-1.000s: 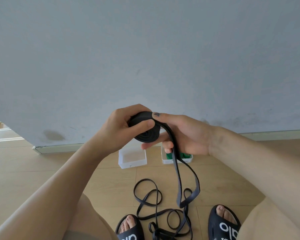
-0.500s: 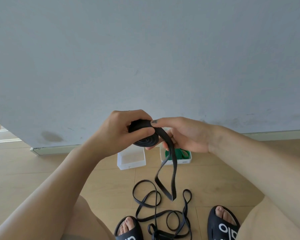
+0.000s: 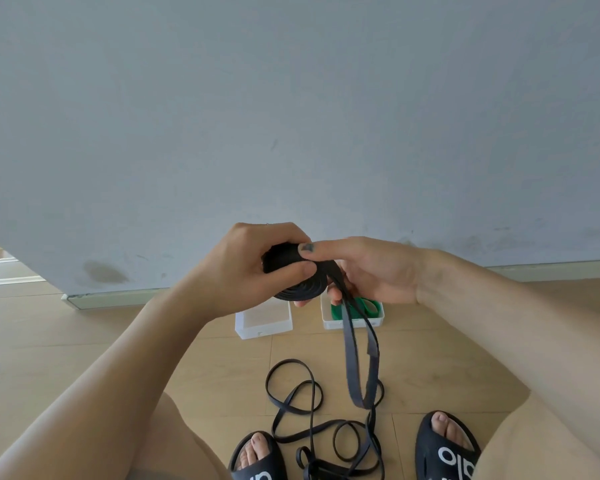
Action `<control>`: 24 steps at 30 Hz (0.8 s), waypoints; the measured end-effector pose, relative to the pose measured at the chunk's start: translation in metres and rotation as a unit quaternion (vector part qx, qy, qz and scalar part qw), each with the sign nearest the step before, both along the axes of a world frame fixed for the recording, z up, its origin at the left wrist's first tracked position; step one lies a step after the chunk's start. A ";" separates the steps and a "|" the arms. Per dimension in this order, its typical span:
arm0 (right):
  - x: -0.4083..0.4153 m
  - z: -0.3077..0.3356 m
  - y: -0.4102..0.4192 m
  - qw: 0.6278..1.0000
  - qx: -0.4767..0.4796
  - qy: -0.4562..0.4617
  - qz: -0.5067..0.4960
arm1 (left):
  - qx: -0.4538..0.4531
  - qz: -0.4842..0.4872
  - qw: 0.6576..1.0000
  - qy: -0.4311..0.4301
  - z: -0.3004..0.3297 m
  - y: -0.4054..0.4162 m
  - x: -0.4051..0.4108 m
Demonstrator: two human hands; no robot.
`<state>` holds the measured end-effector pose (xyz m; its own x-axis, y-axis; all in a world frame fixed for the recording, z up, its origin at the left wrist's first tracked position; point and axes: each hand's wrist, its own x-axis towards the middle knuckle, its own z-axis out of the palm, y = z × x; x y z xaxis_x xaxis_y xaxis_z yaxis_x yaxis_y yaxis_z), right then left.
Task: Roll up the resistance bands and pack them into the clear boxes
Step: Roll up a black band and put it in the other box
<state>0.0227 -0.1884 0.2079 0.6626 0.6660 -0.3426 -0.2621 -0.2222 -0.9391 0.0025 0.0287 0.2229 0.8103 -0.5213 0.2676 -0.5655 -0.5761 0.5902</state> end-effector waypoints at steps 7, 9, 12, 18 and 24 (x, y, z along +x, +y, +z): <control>-0.005 -0.005 0.010 0.992 -0.101 -0.065 -0.030 | 0.083 -0.008 0.996 -0.031 -0.004 -0.008 0.000; -0.004 0.001 0.004 0.998 -0.063 -0.022 0.008 | 0.060 0.002 0.998 -0.028 -0.005 -0.003 0.001; -0.003 0.007 -0.006 1.000 -0.009 0.022 0.003 | 0.027 0.025 0.999 -0.005 -0.002 0.002 0.001; -0.007 -0.006 0.009 0.996 -0.059 -0.054 -0.042 | 0.121 0.004 0.992 0.021 -0.002 -0.006 -0.001; -0.004 0.000 0.001 0.999 0.002 0.026 0.022 | 0.008 0.003 0.999 0.047 -0.001 0.002 -0.001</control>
